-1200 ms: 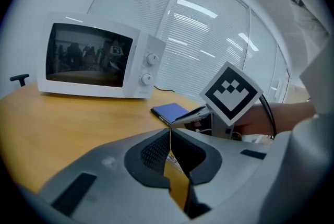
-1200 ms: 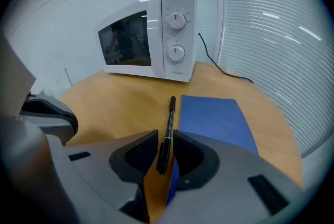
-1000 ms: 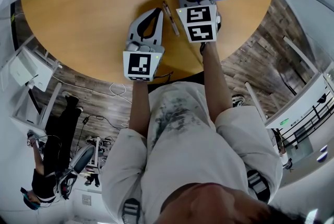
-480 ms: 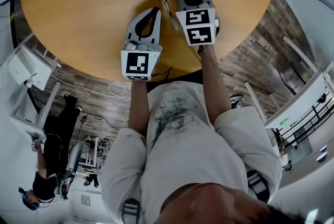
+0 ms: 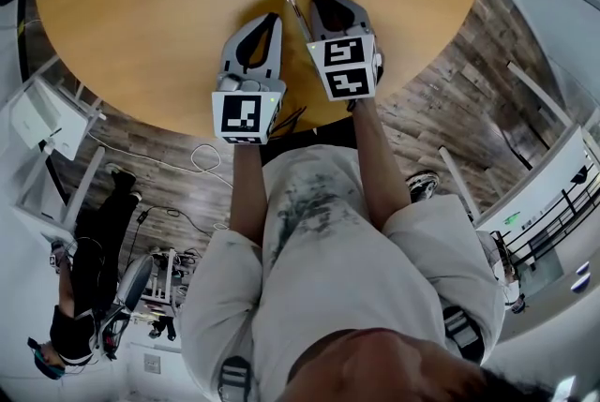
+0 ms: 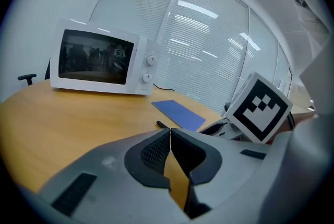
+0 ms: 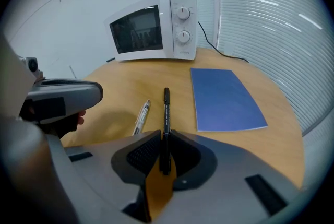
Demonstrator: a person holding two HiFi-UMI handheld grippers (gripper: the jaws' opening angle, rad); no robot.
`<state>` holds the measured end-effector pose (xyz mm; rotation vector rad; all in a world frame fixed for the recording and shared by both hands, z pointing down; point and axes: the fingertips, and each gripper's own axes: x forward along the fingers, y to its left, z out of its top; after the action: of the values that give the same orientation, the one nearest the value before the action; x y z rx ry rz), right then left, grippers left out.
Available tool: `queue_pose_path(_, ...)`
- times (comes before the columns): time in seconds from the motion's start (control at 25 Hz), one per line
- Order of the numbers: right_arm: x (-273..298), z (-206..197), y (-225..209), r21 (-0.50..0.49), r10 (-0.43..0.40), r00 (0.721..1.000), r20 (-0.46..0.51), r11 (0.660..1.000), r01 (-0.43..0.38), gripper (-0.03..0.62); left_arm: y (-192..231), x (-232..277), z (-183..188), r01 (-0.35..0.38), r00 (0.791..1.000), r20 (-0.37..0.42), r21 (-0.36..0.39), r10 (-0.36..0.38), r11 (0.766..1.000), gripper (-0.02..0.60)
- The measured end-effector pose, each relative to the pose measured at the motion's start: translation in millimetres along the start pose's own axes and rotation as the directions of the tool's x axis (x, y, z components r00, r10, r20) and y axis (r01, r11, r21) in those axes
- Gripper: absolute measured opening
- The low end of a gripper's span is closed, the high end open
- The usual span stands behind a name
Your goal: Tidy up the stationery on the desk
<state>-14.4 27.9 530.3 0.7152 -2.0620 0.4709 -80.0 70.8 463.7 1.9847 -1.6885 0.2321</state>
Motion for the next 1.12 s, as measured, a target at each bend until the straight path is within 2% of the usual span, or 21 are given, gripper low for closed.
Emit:
queue_pose_path(0.48, -20, -32, 17, -0.017, 0.044, 0.999, -0.025, 0.999, -0.044, 0.115, -16, -16, -9, -0.01, 1.0, 0.013, 0.004, 0.009, 1.0, 0.014)
queue_pose_path(0.76, -28, -28, 27, 0.009, 0.11, 0.993, 0.035, 0.994, -0.11, 0.121, -19, -20, -13, -0.021, 1.0, 0.016, 0.0, 0.021, 1.0, 0.014)
queue_pose_path(1.12, -23, -21, 34, 0.034, 0.172, 0.983, 0.063, 0.984, -0.174, 0.121, -17, -22, -14, -0.021, 1.0, 0.014, -0.003, 0.021, 1.0, 0.014)
